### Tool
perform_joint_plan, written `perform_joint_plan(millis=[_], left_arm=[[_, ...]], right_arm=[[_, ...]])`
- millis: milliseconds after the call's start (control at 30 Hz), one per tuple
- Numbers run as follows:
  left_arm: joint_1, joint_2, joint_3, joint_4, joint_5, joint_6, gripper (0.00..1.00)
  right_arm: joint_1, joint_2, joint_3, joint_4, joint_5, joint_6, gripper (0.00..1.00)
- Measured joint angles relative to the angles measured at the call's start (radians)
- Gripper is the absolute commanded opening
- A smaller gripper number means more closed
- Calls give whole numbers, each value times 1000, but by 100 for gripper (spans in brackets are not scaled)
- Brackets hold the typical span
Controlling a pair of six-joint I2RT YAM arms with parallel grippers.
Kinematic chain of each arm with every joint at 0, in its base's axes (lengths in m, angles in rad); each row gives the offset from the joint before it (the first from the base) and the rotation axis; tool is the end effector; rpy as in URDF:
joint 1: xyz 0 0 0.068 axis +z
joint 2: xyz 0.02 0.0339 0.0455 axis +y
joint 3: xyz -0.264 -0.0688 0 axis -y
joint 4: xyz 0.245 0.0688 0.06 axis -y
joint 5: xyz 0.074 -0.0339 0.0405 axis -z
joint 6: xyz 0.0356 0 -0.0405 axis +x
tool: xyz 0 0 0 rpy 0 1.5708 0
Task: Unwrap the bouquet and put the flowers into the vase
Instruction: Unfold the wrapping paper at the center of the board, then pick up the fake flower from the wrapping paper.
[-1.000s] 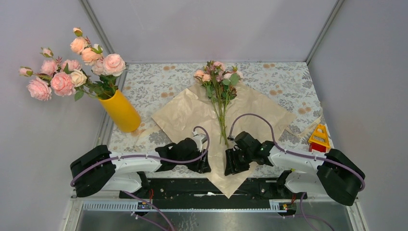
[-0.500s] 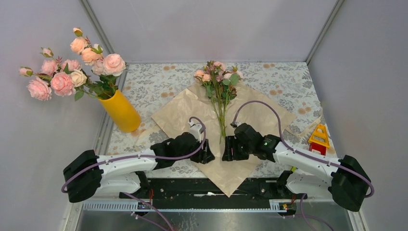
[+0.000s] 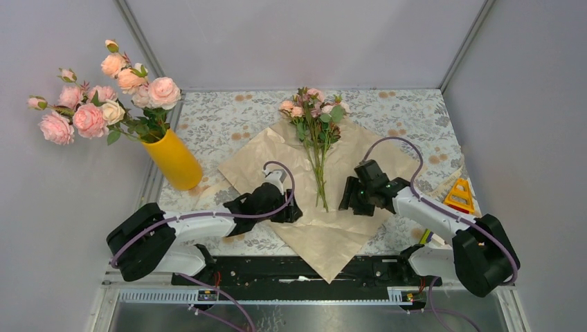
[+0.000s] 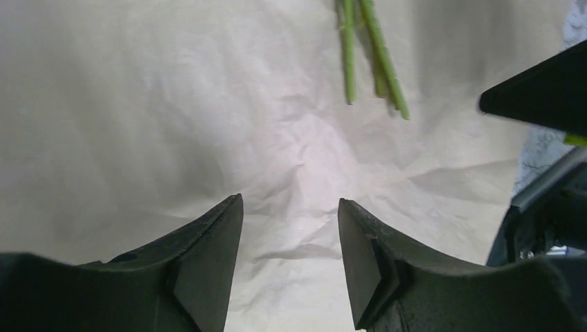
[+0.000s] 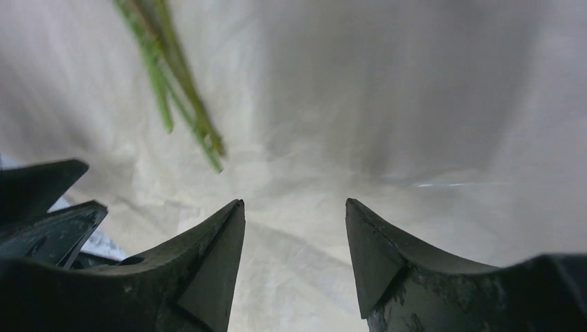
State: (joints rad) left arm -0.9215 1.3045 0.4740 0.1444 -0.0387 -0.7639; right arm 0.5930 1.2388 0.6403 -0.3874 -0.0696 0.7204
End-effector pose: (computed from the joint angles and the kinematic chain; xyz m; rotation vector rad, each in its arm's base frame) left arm 0.1491 -0.1942 0.1584 0.1671 2.3954 -0.8180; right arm 0.1899 0.1309 0.1833 0.1417 2.6602 0.5631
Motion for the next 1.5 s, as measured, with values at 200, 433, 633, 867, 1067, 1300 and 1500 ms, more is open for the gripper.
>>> perform_joint_plan(millis=[200, 433, 633, 867, 1067, 1300, 1500], left_arm=[[24, -9, -72, 52, -53, -24, 63], [55, -105, -163, 98, -99, -66, 73], [72, -221, -138, -21, -111, -55, 84], [215, -339, 91, -250, -49, 64, 88], [412, -368, 220, -406, 92, 196, 89], [635, -290, 348, -573, 272, 349, 90], [747, -208, 394, -607, 336, 430, 89]], right_arm=[[-209, 6, -44, 0, -22, -26, 75], [-385, 14, -67, -3, -72, -35, 75], [-412, -78, -71, -21, -84, -57, 71], [-381, -144, 29, -19, -124, -117, 62], [-229, 43, 238, 5, -133, -153, 58], [-135, 388, 547, 48, -158, -174, 54], [-136, 629, 783, 10, -158, -208, 50]])
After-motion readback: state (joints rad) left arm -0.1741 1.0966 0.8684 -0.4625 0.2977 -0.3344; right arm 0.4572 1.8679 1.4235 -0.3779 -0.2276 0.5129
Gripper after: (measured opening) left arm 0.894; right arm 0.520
